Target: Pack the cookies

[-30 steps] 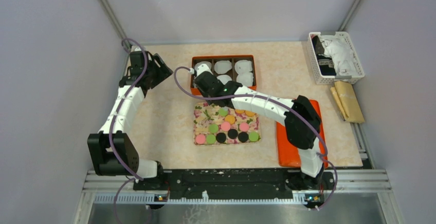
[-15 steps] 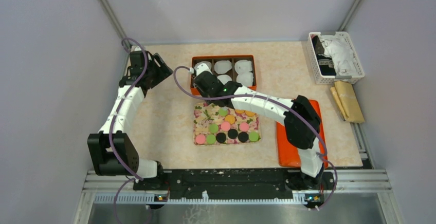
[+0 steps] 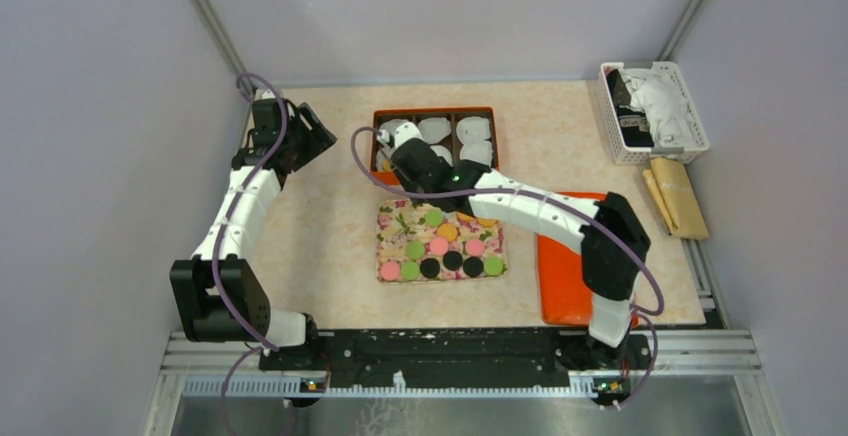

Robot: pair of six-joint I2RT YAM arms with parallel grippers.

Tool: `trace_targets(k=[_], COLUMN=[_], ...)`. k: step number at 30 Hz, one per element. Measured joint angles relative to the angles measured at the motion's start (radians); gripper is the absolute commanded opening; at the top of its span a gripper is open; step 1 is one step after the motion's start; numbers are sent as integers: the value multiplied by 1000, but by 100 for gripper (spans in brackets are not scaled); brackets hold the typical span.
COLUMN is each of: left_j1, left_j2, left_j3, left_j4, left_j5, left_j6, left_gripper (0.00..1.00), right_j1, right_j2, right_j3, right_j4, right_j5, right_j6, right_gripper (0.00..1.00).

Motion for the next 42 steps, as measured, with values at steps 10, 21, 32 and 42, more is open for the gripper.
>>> trace_targets(k=[10, 21, 32, 42], left_j1=[0, -82, -97, -97], left_j2=[2, -2, -2, -2], left_j3=[0, 2, 2, 2], left_j4=[-2, -24, -31, -31], left_j5=[5, -36, -38, -47], left_j6=[0, 20, 23, 23], left_gripper=[70, 71, 71, 72], right_j1=[16, 120, 124, 124], right_j2=[-354, -442, -460, -452], right_j3=[-273, -503, -568, -587], right_j4=[-14, -109, -113, -95], right_j5=[-9, -10, -36, -57], right_j6=[61, 208, 297, 322], right_gripper=[40, 43, 44, 32])
